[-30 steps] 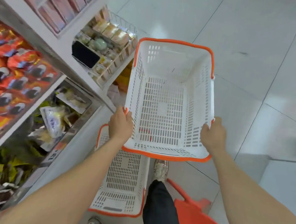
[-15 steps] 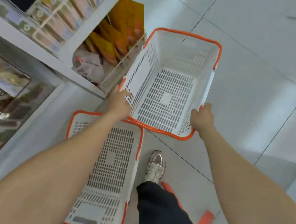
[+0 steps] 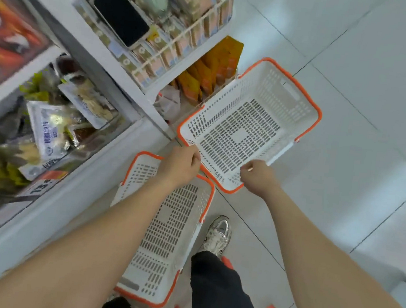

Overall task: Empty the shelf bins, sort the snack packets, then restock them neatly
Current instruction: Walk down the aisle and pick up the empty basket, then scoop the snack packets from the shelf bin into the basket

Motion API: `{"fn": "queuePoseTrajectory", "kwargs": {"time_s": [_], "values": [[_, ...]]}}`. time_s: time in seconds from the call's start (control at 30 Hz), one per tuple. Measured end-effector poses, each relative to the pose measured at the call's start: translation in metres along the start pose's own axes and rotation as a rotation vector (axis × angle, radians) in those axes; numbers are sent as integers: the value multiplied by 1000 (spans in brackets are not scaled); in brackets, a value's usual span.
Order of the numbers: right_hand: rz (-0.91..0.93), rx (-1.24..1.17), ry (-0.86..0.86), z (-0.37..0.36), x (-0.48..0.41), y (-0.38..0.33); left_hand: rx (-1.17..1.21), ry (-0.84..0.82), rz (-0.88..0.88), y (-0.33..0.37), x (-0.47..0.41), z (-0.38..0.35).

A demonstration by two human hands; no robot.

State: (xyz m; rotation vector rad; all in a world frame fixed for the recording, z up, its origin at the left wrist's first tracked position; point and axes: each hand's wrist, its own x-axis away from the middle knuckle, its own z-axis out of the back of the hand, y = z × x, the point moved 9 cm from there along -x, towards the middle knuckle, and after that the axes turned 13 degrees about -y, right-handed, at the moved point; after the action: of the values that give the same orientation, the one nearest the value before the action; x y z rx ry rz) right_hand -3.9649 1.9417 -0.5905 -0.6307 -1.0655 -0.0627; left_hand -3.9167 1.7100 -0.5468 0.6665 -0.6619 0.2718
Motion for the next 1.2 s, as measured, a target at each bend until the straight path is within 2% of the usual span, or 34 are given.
{"fn": "queuePoseTrajectory", "kwargs": {"time_s": [0.2, 0.37, 0.43, 0.53, 0.63, 0.8, 1.03, 1.2], "values": [[233, 352, -23, -32, 76, -161, 186, 83, 41, -42, 125, 72], [281, 502, 132, -47, 100, -221, 358, 180, 68, -126, 200, 80], [321, 552, 157, -80, 94, -239, 415, 238, 83, -160, 211, 70], [437, 675, 92, -161, 60, -266, 456, 297, 121, -216, 203, 44], [533, 820, 66, -227, 17, -275, 470, 374, 169, -269, 185, 11], [612, 989, 55, -288, -31, -271, 518, 544, 241, -328, 160, -27], [768, 1065, 54, -328, -26, -266, 396, 633, 273, -328, 163, -14], [823, 1090, 84, -319, 8, -234, 345, 616, 460, -339, 213, -70]]}}
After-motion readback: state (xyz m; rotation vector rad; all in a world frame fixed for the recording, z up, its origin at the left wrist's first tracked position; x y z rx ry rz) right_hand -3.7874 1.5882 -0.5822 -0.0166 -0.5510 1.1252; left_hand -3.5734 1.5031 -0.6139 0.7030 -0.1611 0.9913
